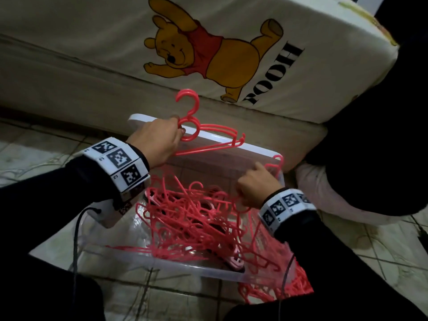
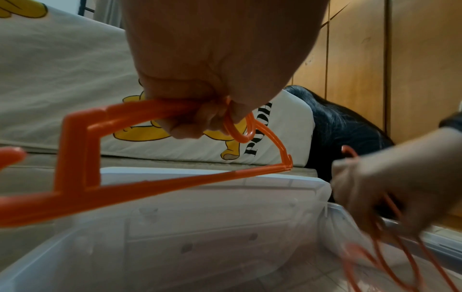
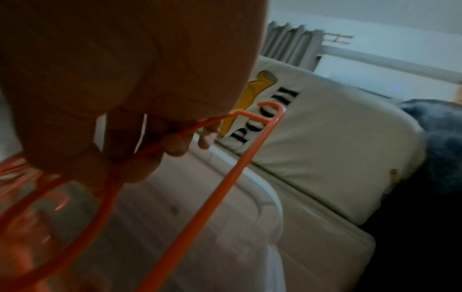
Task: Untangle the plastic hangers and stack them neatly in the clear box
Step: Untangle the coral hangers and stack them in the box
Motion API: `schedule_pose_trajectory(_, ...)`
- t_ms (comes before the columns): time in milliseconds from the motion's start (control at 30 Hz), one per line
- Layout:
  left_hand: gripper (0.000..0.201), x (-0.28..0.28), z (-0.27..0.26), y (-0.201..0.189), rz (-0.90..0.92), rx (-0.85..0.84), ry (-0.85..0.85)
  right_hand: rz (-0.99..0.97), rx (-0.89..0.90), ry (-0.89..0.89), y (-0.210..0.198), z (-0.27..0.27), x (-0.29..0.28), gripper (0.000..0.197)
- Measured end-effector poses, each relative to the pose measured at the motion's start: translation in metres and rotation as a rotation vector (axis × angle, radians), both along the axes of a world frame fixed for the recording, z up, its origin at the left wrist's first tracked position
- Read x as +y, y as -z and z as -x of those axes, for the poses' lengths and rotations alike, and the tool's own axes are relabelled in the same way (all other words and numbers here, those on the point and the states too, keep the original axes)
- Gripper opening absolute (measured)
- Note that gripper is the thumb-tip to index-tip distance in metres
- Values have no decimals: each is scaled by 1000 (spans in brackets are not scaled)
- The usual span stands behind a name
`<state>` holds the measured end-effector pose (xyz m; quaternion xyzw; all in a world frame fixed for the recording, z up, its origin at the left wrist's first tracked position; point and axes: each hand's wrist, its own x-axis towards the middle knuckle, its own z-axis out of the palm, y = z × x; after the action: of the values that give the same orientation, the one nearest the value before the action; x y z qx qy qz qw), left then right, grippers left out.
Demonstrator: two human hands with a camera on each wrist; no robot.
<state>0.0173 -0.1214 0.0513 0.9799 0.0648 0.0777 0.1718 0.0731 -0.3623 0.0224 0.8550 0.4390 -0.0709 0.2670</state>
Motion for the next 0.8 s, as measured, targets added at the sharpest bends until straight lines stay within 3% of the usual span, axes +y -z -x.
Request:
schedule_pose_trajectory(167,19,0,0,1,-35,-6,11,-2,-26,-22,1,1,-1,14)
schedule_pose_trajectory(367,20,0,0,0,-27,13,-4,-347,-228,112,-52,-20,-20,21)
schedule_pose_trajectory(533,34,-3,-2,-2,110,124,28,-892,91,325,-69,-16,-19,5)
schedule_pose_trajectory(667,36,-12,-1,-3,220,153,133,-1029,310,266,-65,-1,1,4)
schedule_pose_trajectory(800,49,-18,1,-4,270,156,249,-1081,290,185,-57,8,21,11)
